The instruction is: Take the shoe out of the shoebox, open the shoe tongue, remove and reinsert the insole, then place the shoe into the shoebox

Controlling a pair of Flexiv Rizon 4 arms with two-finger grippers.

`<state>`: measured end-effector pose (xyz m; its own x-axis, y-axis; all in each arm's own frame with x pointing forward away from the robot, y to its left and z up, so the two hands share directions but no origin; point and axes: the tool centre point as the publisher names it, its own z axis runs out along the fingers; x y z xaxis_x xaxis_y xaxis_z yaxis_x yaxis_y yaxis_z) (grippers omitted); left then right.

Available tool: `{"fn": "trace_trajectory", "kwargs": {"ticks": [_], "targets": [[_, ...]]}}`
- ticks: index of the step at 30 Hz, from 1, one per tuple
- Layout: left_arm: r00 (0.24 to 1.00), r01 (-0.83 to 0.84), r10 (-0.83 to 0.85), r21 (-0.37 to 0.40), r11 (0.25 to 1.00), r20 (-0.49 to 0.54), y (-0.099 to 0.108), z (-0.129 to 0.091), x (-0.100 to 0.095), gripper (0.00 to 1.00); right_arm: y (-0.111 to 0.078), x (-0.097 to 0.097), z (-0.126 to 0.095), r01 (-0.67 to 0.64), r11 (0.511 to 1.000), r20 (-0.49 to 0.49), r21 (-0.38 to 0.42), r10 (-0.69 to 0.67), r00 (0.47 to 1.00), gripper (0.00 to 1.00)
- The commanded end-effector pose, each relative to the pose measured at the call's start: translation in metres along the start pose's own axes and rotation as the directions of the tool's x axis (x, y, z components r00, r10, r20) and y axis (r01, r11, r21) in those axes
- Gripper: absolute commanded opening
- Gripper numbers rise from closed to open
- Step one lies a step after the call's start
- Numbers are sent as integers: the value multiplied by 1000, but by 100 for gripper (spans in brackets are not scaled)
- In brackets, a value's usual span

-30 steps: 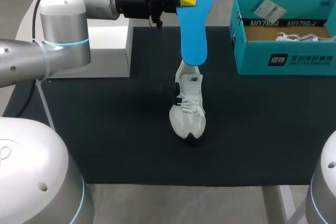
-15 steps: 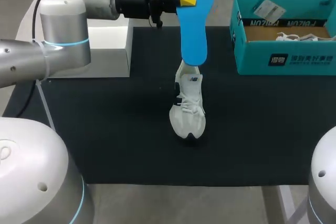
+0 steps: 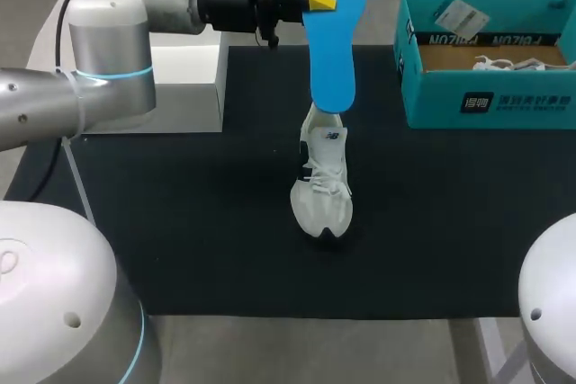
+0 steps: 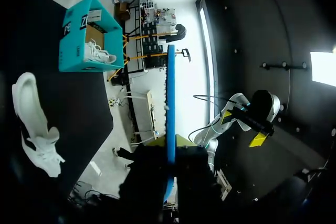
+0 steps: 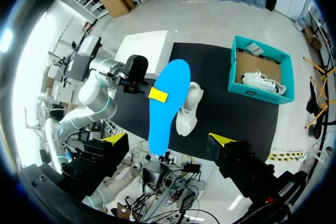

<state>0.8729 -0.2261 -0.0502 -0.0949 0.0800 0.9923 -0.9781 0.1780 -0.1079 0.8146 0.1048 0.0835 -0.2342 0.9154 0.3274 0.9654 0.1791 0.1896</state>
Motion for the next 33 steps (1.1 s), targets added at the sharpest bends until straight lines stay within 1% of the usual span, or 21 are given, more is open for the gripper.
{"fn": "trace_trajectory", "kwargs": {"ticks": [1,2,3,16,17,18,20,21,22,23,24,26,29,33], "targets": [[1000,0,0,2,1000,3,1,0,0,0,4,10,3,-7,1000,222,4,6,975,100],[1000,0,0,2,1000,3,1,0,0,0,4,13,4,-12,1000,208,0,12,978,100],[1000,0,0,2,1000,3,1,0,0,0,4,14,5,-20,999,153,-29,24,988,100],[1000,0,0,2,1000,3,1,0,0,0,4,14,5,-20,999,153,-29,24,988,100],[1000,0,0,2,1000,3,1,0,0,0,10,12,5,-60,998,211,-22,63,975,100],[1000,0,0,2,1000,3,1,0,0,0,14,13,3,-95,995,237,-22,97,967,100],[1000,0,0,2,1000,3,1,0,0,0,17,13,6,-174,985,329,-15,169,929,100],[1000,0,0,2,1000,3,1,0,0,0,16,14,9,-229,973,388,-19,218,896,100],[1000,0,0,2,1000,3,1,0,0,0,15,17,13,-254,967,428,-8,233,873,100],[1000,0,0,2,1000,3,1,0,0,0,14,19,17,-302,953,467,-33,282,838,100],[1000,0,0,2,1000,3,1,0,0,0,12,20,21,-331,943,480,-36,307,822,100],[1000,0,0,2,1000,3,1,0,0,0,8,25,27,-393,916,493,-80,379,783,100],[1000,0,0,2,1000,3,1,0,0,0,7,32,35,-441,888,482,-127,444,755,100],[1000,0,0,2,1000,3,1,0,0,0,10,42,41,-427,889,484,-167,451,750,100]]}}
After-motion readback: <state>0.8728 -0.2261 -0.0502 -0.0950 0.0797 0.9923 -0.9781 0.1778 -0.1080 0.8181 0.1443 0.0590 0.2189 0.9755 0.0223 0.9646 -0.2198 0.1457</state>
